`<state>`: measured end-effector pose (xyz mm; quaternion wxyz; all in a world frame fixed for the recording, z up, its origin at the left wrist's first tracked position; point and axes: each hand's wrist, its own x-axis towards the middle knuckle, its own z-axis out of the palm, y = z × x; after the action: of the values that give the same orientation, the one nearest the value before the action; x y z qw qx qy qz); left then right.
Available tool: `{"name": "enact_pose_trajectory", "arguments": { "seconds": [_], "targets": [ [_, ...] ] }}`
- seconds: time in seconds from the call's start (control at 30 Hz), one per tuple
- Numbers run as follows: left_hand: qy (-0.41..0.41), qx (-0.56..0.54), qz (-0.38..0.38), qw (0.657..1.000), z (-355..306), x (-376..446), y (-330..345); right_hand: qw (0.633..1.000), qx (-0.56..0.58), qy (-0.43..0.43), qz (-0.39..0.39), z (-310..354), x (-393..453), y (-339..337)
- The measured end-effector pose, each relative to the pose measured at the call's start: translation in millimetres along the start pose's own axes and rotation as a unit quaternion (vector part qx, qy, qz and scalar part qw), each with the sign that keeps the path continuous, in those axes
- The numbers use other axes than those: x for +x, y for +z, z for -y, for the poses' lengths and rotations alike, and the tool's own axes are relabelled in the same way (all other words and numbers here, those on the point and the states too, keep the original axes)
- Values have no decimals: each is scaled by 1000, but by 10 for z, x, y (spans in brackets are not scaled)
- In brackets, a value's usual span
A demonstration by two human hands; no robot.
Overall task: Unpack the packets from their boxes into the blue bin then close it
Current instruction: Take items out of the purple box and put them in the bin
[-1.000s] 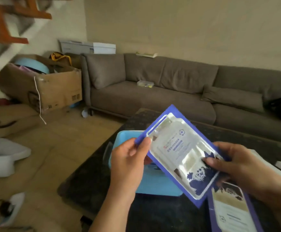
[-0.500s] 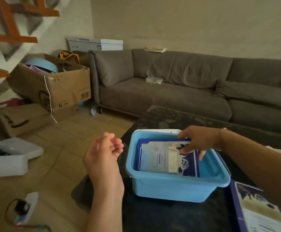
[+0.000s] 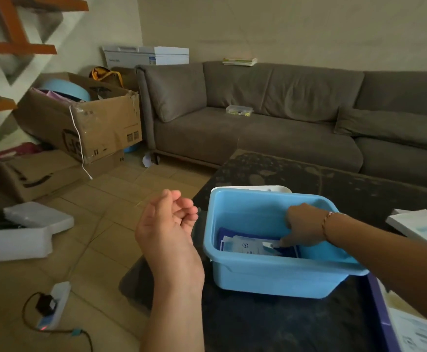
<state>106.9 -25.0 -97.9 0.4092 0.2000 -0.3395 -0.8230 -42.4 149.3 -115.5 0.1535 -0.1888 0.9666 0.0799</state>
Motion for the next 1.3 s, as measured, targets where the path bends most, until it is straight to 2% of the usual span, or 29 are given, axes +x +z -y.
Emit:
{"name": "enact_pose_trajectory", "arguments": {
  "seconds": [0.07, 0.17, 0.23, 0.3, 0.4, 0.47, 0.53, 0.57, 0.6, 0.67, 0.7, 0.73, 0.77, 0.8, 0.87, 0.9, 0.93, 0.97, 1.03, 1.1, 1.13, 1.2, 1.27, 1.3],
  "targets": [
    [2, -5, 0, 1000, 7, 3, -9, 998, -47, -32, -20, -8, -38, -3],
    [12, -9, 5, 1000, 28, -1, -15, 990, 2, -119, 78, 17, -43, 8],
    [15, -10, 8, 1000, 36, -10, -7, 979, 17, -145, 142, 36, -29, 30],
    [26, -11, 8, 1000, 51, -18, 8, 973, 11, -155, 170, 51, -21, 43],
    [113, 29, 13, 993, 114, -62, 19, 976, -2, -160, 144, 64, -70, 23],
    [252, 84, 71, 962, 142, -146, 16, 986, 17, -155, 51, 24, -188, -37],
    [395, 145, 192, 886, 187, -328, 16, 978, 118, -148, -91, -83, -446, -81],
    [435, 163, 264, 845, 230, -467, 22, 953, 193, -152, -177, -158, -633, -80],
    [447, 173, 335, 811, 276, -627, 29, 910, 268, -160, -272, -229, -873, -47],
    [408, 183, 471, 760, 407, -913, 33, 790, 370, -154, -464, -461, -1361, 167],
    [355, 209, 544, 731, 486, -1029, 35, 747, 367, -130, -538, -612, -1564, 339],
    [292, 269, 614, 682, 578, -1126, 43, 726, 355, -97, -581, -755, -1739, 525],
    [241, 342, 672, 611, 689, -1193, 38, 719, 350, -63, -598, -883, -1863, 721],
    [223, 403, 708, 535, 822, -1224, 10, 719, 353, -33, -598, -997, -1974, 913],
    [259, 469, 742, 402, 1068, -1249, -6, 724, 364, -1, -586, -1179, -2150, 1219],
    [284, 484, 749, 352, 1162, -1274, 10, 737, 364, -2, -570, -1238, -2236, 1301],
    [298, 491, 752, 323, 1241, -1302, 16, 762, 356, -5, -541, -1273, -2325, 1355],
    [297, 496, 755, 311, 1298, -1327, 23, 787, 336, -9, -517, -1334, -2373, 1431],
    [298, 486, 761, 310, 1382, -1372, -11, 821, 310, -6, -479, -1394, -2496, 1485],
    [353, 459, 747, 328, 1471, -1407, -54, 848, 295, -16, -441, -1431, -2570, 1525],
    [373, 442, 732, 360, 1516, -1433, -74, 864, 286, -33, -414, -1451, -2647, 1506],
    [365, 410, 704, 451, 1587, -1489, -76, 875, 204, -89, -431, -1381, -2634, 1580],
    [346, 377, 668, 540, 1667, -1595, -29, 843, 171, -101, -499, -1228, -2548, 1628],
    [332, 366, 650, 577, 1690, -1653, 2, 805, 187, -100, -554, -1205, -2463, 1710]
  ]
}}
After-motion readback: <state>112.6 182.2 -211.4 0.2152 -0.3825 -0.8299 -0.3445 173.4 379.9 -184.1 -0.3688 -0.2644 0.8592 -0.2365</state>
